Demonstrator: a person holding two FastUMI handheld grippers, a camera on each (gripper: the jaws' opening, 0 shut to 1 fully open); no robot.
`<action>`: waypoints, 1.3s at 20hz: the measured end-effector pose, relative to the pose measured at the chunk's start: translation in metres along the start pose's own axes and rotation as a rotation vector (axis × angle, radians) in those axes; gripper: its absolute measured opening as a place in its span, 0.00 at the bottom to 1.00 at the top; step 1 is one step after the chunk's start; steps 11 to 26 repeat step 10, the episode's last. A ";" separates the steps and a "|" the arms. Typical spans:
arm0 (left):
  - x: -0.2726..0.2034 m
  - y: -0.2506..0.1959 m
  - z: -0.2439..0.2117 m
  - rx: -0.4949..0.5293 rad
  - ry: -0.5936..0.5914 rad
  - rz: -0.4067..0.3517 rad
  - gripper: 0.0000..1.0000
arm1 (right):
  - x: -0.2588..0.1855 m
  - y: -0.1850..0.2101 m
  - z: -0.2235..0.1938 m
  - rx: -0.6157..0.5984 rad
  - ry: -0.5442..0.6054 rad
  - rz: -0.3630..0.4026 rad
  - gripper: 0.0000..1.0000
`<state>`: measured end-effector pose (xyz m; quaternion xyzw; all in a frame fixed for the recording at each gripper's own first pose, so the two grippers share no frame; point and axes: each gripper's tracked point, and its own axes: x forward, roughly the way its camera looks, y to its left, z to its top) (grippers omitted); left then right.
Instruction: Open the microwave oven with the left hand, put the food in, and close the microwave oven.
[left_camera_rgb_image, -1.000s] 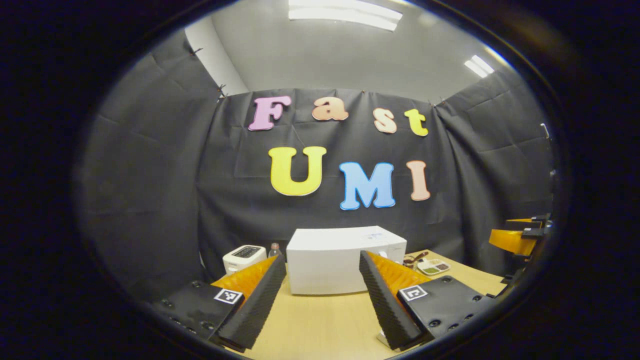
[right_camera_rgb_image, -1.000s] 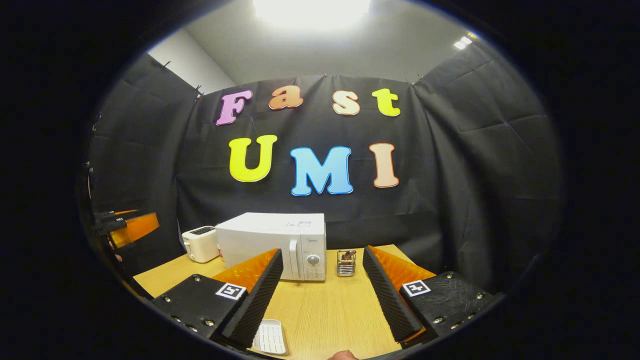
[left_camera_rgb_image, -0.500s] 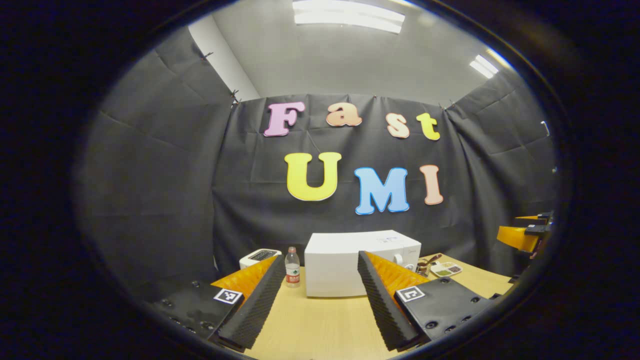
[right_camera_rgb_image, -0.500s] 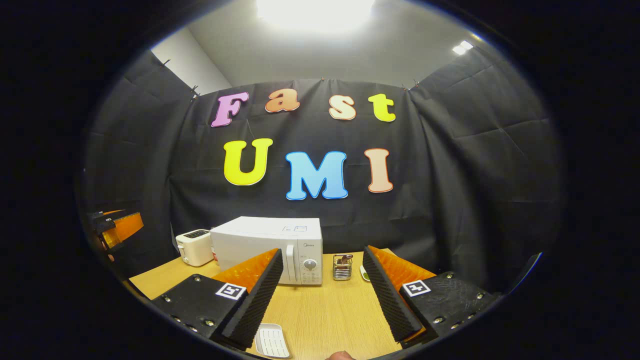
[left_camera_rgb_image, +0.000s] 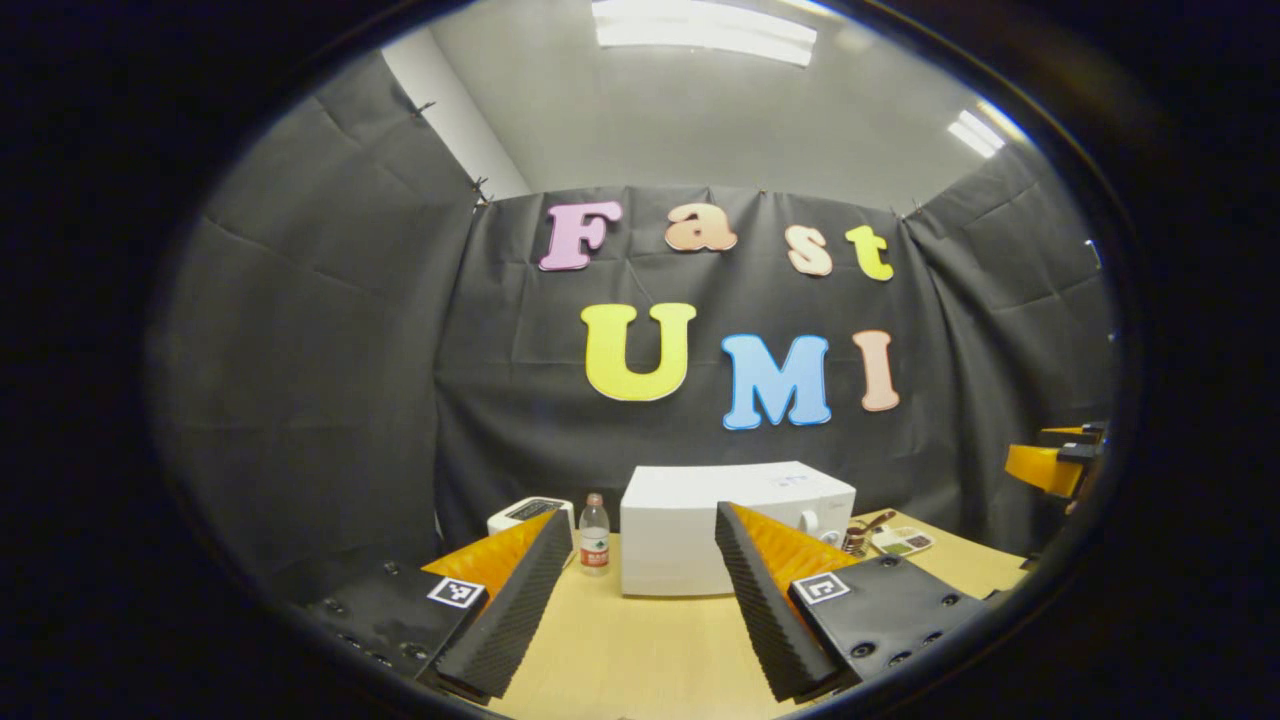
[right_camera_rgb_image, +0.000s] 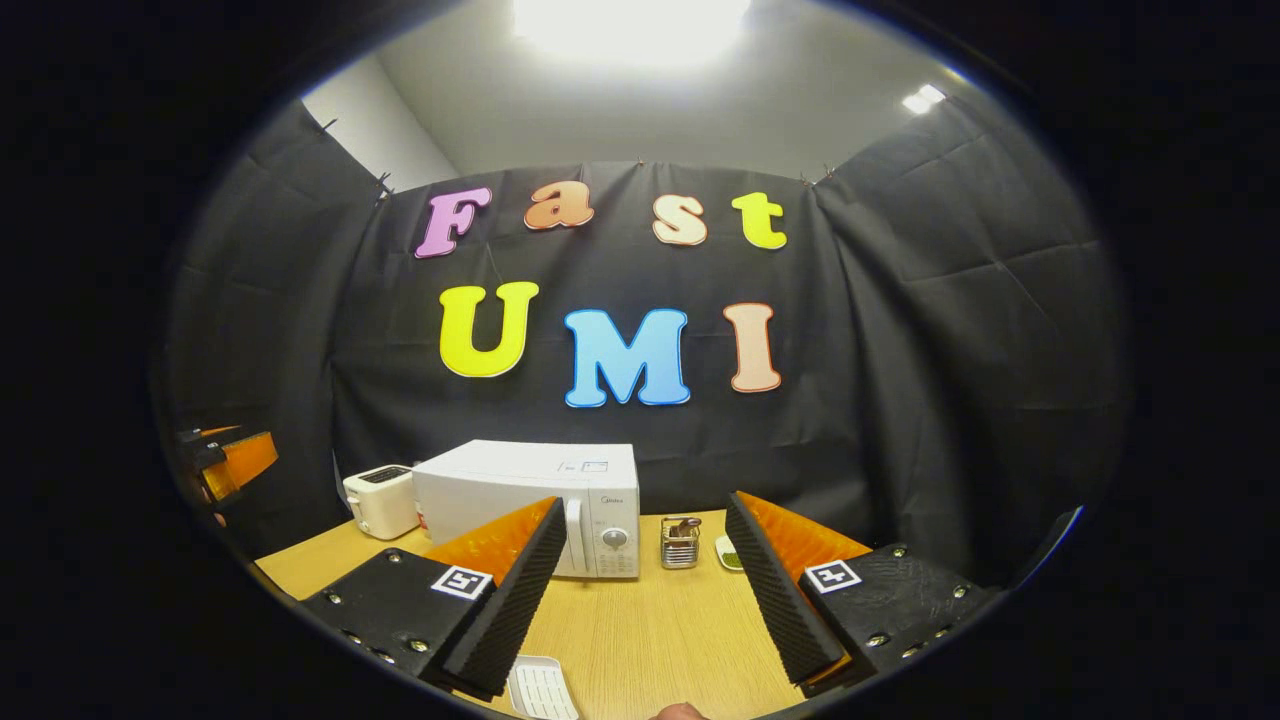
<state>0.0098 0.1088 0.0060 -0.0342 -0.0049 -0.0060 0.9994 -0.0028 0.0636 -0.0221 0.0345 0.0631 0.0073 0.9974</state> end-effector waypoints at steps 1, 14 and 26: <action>0.001 0.002 0.001 0.003 0.000 0.003 0.96 | -0.001 0.002 0.001 -0.001 -0.001 0.002 0.98; -0.004 0.015 0.013 0.008 -0.032 0.016 0.94 | 0.000 0.017 0.002 0.002 -0.015 0.012 0.98; -0.004 0.015 0.013 0.008 -0.032 0.016 0.94 | 0.000 0.017 0.002 0.002 -0.015 0.012 0.98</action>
